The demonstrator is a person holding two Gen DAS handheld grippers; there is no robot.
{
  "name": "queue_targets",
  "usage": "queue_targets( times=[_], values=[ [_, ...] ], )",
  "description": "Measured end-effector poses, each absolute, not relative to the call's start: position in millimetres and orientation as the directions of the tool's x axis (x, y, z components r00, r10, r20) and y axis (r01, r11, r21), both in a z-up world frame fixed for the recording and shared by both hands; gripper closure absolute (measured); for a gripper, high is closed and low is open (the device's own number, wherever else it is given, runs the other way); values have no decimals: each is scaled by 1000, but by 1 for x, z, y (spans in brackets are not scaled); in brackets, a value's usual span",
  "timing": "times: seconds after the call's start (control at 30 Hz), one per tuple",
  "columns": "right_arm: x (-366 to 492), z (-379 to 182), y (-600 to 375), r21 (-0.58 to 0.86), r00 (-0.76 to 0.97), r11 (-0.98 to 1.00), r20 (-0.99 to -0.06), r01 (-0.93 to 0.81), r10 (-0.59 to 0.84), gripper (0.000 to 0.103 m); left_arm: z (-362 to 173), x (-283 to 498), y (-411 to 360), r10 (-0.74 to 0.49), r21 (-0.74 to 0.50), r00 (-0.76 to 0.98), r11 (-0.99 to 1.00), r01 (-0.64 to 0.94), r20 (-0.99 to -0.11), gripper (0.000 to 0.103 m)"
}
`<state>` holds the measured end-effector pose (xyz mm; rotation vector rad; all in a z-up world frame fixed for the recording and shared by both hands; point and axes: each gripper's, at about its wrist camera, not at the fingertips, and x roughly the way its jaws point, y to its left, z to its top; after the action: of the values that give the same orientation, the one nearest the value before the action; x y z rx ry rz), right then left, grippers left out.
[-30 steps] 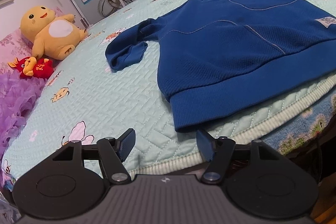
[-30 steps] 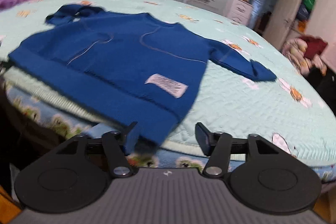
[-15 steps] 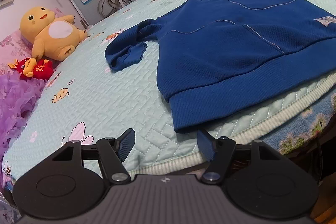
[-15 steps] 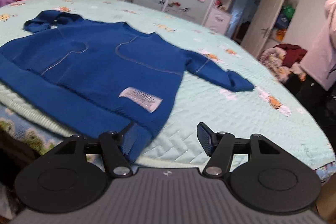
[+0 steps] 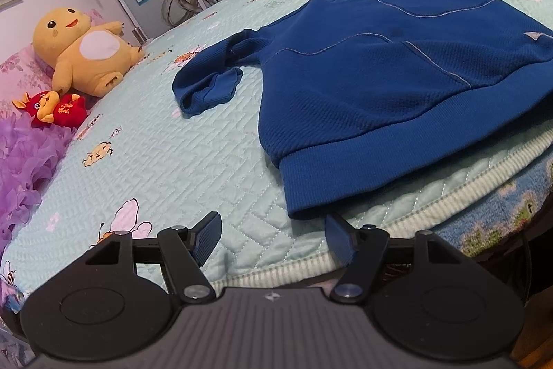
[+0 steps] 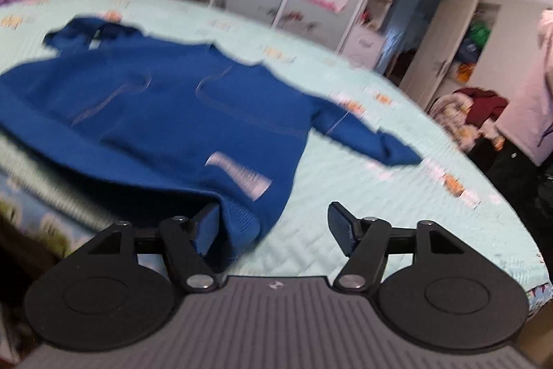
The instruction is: Fold clothes
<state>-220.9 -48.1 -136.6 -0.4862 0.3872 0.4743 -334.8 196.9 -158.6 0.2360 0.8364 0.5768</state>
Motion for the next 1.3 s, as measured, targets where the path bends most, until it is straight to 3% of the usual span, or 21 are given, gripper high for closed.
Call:
queue_targets(
  times=[0.33, 0.7, 0.87, 1.03, 1.17, 1.3],
  values=[
    [-214, -148, -38, -328, 789, 766, -501, -553, 355, 33, -159, -334, 198, 567, 413, 530, 823, -389, -631, 33],
    [-203, -152, -42, -198, 738, 799, -552, -568, 387, 31, -153, -333, 194, 576, 409, 566, 817, -406, -589, 32],
    [-205, -139, -56, -125, 783, 843, -461, -523, 417, 30, -147, -330, 193, 583, 416, 607, 812, -409, -540, 31],
    [-197, -158, -42, -188, 744, 823, -566, -536, 355, 30, -156, -316, 201, 596, 426, 577, 803, -416, -559, 29],
    [-203, -150, -46, -181, 770, 827, -510, -532, 384, 30, -146, -321, 195, 585, 396, 613, 811, -431, -530, 29],
    [-197, -145, -53, -101, 755, 846, -515, -523, 405, 30, -134, -327, 194, 541, 338, 663, 841, -422, -518, 26]
  ],
)
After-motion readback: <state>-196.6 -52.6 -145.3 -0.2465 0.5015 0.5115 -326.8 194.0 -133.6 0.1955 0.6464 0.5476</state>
